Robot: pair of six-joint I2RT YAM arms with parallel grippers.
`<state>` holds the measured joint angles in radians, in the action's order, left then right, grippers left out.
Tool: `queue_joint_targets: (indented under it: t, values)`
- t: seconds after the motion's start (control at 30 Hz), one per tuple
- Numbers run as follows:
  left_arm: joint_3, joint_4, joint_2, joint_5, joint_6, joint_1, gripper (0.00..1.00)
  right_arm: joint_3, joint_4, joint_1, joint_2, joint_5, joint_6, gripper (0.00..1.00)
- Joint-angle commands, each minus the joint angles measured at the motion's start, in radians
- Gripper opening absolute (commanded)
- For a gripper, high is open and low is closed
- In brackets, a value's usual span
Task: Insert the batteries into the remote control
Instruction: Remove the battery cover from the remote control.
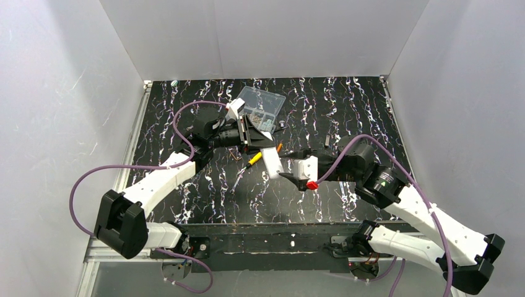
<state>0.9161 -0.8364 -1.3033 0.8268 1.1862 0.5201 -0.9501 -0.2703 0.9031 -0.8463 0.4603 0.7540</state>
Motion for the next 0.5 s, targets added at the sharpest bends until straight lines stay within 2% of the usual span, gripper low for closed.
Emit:
queue_joint_targets:
  t: [0.0,0.47]
  values:
    - [0.003,-0.075,0.007,0.042,0.013,0.004,0.00,0.013,0.012,-0.004,0.018,0.020,-0.037,0.57]
    - [0.016,-0.037,0.017,0.014,-0.022,0.004,0.00,0.061,0.135,-0.004,0.124,-0.123,-0.228,0.56]
